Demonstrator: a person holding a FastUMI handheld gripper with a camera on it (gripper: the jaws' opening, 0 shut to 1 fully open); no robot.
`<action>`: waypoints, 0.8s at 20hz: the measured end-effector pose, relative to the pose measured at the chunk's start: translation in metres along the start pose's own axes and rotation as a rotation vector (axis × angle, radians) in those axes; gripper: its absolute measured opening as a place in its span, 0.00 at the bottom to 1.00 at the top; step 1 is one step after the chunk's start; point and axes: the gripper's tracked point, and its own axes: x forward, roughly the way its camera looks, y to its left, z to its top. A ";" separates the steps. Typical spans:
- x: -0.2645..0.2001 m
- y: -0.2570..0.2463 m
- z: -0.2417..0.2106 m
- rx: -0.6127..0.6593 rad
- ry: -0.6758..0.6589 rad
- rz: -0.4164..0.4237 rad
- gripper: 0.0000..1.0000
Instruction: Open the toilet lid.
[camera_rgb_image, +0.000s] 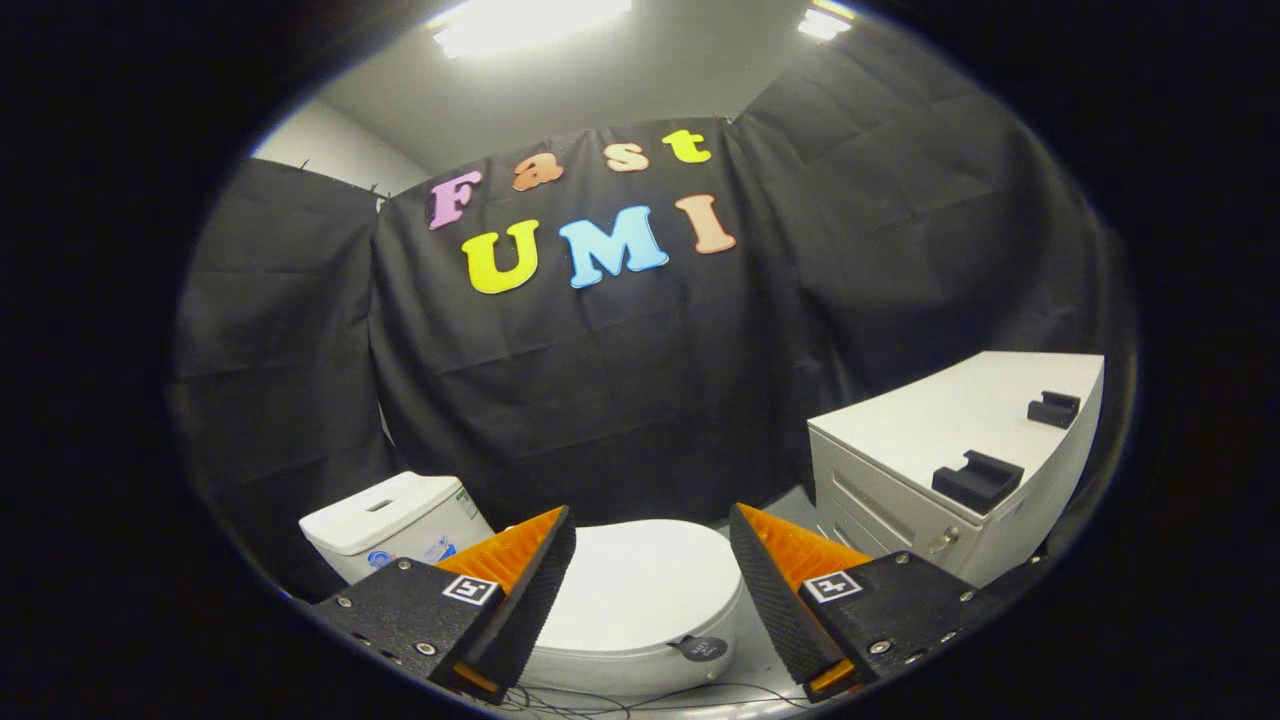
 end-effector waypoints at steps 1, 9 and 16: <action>0.003 -0.004 -0.005 0.021 0.010 -0.007 0.96; 0.026 -0.019 -0.059 0.245 0.095 -0.049 0.96; 0.038 -0.031 -0.107 0.389 0.153 -0.087 0.96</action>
